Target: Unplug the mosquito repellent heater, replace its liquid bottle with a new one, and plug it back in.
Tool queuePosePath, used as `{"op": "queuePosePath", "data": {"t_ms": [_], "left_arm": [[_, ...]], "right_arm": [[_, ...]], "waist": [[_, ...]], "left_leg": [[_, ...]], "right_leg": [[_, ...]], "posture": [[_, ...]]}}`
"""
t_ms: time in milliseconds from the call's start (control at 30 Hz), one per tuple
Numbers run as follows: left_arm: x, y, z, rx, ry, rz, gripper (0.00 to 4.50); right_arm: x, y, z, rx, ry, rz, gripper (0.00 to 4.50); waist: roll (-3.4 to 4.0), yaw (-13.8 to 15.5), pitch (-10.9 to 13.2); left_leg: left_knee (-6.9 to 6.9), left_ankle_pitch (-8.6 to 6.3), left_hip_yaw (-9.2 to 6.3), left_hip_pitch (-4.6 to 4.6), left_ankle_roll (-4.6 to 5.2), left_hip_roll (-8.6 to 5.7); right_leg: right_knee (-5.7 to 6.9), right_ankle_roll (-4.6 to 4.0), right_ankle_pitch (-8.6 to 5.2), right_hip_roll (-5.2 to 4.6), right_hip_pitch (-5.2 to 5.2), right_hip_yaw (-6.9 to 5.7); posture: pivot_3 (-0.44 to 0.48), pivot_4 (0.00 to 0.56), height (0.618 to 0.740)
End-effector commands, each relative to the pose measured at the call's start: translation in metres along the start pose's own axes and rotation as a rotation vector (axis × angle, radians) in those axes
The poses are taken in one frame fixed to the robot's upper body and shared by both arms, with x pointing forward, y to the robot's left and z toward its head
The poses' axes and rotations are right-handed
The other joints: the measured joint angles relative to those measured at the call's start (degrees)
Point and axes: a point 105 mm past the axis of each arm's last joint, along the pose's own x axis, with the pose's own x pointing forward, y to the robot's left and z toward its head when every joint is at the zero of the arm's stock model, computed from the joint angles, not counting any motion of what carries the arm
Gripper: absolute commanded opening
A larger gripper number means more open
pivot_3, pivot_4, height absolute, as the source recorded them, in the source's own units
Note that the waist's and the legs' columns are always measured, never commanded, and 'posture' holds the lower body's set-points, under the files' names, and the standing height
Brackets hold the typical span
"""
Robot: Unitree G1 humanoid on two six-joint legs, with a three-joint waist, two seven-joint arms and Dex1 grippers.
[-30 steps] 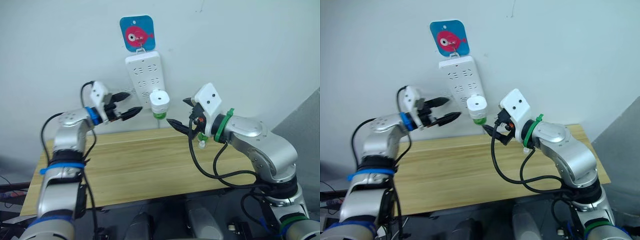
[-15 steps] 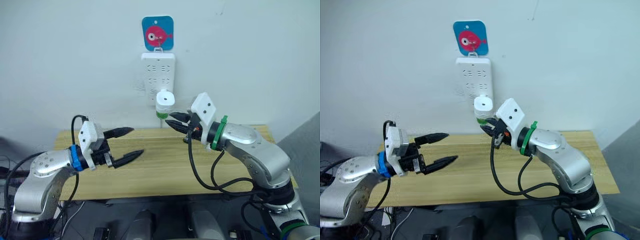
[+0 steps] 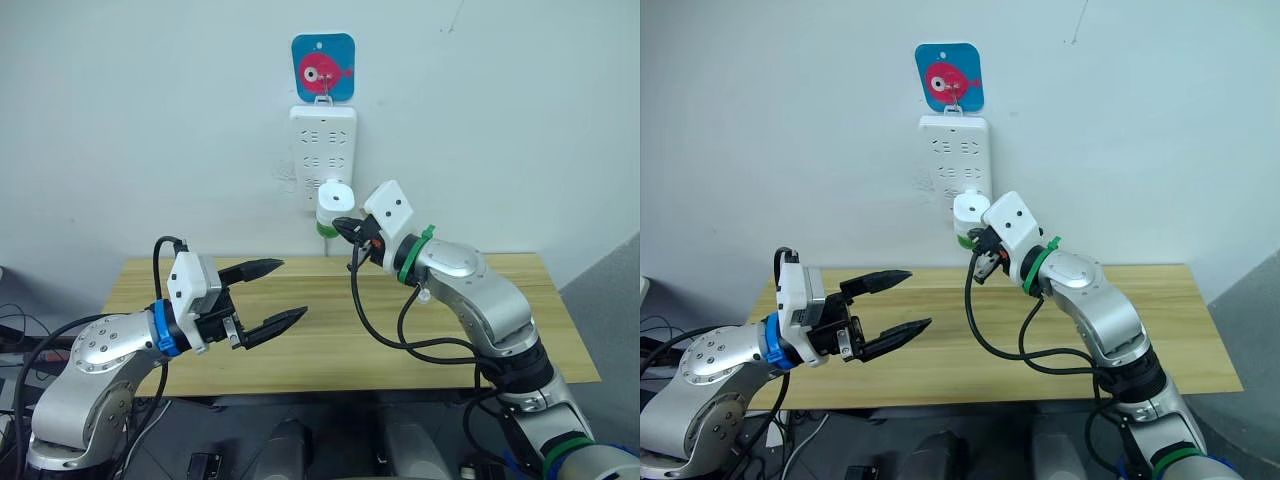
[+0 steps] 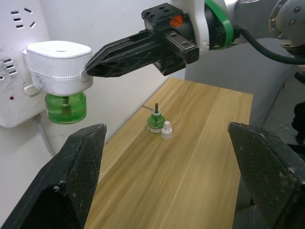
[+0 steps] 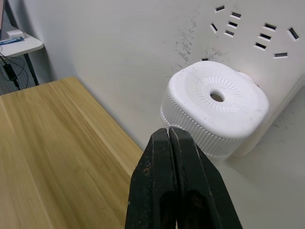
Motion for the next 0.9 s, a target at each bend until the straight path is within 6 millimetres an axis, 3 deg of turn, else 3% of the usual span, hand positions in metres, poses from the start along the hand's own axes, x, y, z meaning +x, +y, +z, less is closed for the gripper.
{"op": "queuePosePath", "data": {"t_ms": [33, 300, 733, 900], "left_arm": [[0.003, -0.003, 0.008, 0.041, -0.026, -0.013, 4.32], [0.005, -0.004, 0.008, 0.039, -0.028, -0.019, 4.32], [0.010, -0.001, 0.009, 0.042, -0.035, -0.020, 4.32], [0.010, 0.005, 0.006, 0.032, -0.033, -0.016, 4.32]], "right_arm": [[-0.001, 0.001, 0.012, -0.023, -0.044, 0.004, 0.04], [0.003, -0.003, 0.008, -0.006, -0.020, -0.039, 0.04], [0.003, -0.028, 0.011, 0.008, -0.044, -0.188, 0.04], [-0.004, -0.002, 0.014, 0.060, -0.051, -0.024, 0.04]], "waist": [[0.00, 0.0, 0.0], [0.00, 0.0, 0.0], [0.00, 0.0, 0.0], [0.00, 0.0, 0.0]], "left_leg": [[0.00, 0.00, 0.00, 0.00, 0.00, 0.00], [0.00, 0.00, 0.00, 0.00, 0.00, 0.00], [0.03, 0.03, 0.01, 0.10, 0.00, 0.01], [0.03, 0.03, 0.02, 0.10, -0.01, 0.02]], "right_leg": [[0.00, 0.00, 0.00, 0.00, 0.00, 0.00], [0.00, 0.00, 0.00, 0.02, 0.00, 0.01], [0.00, -0.01, -0.01, 0.10, 0.10, 0.02], [0.00, -0.01, -0.01, 0.12, 0.10, 0.02]], "posture": [[-0.046, 0.150, 0.740], [-0.047, 0.150, 0.740], [-0.056, 0.150, 0.740], [-0.070, 0.145, 0.740]]}}
